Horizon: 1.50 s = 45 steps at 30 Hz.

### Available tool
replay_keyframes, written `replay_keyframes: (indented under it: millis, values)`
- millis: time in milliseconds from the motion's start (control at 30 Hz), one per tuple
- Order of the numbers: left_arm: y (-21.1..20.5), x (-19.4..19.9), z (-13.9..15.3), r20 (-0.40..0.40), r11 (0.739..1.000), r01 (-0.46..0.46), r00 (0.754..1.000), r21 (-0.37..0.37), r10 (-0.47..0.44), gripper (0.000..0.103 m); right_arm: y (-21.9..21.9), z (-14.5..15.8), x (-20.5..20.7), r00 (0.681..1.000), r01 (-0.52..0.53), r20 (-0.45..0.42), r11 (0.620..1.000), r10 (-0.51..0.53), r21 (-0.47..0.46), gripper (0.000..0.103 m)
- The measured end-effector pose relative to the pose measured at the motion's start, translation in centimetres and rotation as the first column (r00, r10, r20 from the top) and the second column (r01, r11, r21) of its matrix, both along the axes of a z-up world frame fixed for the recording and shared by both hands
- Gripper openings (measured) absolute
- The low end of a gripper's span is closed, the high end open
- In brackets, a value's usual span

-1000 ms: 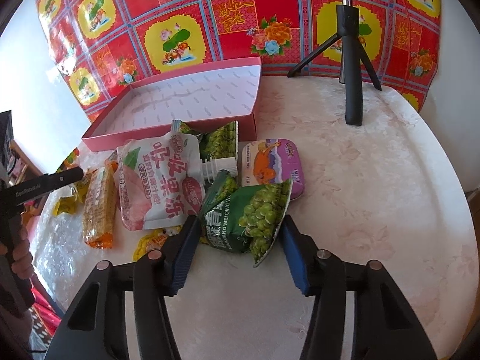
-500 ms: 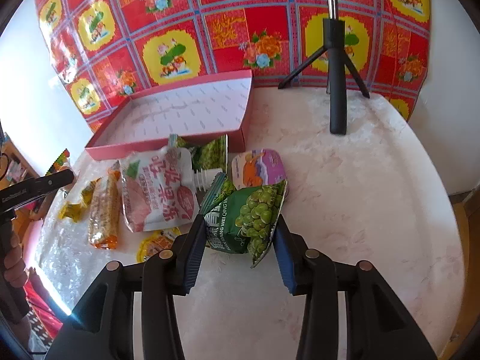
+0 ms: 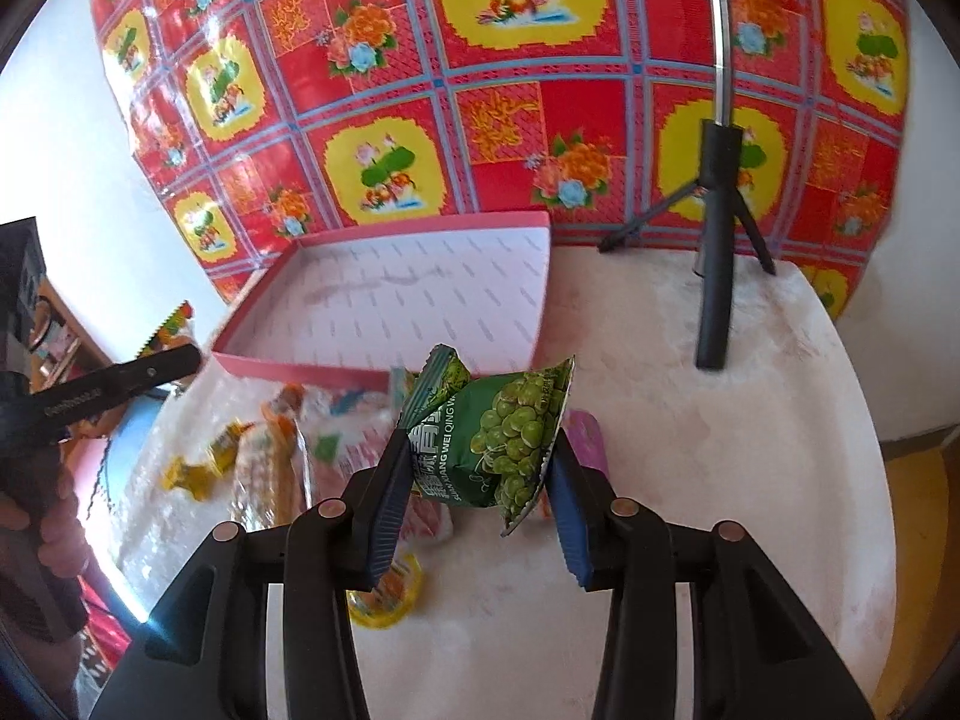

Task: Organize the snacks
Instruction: 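Lift both held snacks and carry them over the pink box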

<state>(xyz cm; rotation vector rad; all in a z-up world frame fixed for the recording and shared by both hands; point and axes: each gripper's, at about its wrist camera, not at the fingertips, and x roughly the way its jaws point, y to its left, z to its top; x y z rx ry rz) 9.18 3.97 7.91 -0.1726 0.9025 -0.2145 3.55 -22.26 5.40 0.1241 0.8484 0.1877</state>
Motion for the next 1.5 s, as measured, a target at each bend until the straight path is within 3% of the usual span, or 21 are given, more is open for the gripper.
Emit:
replay_keyframes:
  millis: [533, 900, 1133, 1500]
  values:
    - [-1.8, 6.3, 0.3, -0.002, 0.997, -0.009, 1.0, 0.079, 0.009, 0.032, 1.9, -0.1, 8.3, 0.999, -0.028, -0.036, 0.999, 0.03, 0.04, 0.044]
    - [-3.3, 11.3, -1.7, -0.033, 0.992, -0.008, 0.999, 0.124, 0.012, 0.032, 2.8, -1.9, 14.3, 0.996, -0.041, -0.077, 0.999, 0.044, 0.033, 0.044]
    - [-3.7, 14.5, -4.4, -0.083, 0.989, -0.004, 0.996, 0.15, 0.017, 0.032, 3.6, -3.5, 17.7, 0.992, -0.056, -0.111, 0.998, 0.058, 0.014, 0.044]
    - [-5.3, 17.3, -6.2, -0.071, 0.982, -0.024, 0.997, 0.189, 0.038, 0.032, 4.2, -5.3, 20.4, 0.992, -0.056, -0.119, 0.998, 0.052, -0.026, 0.044]
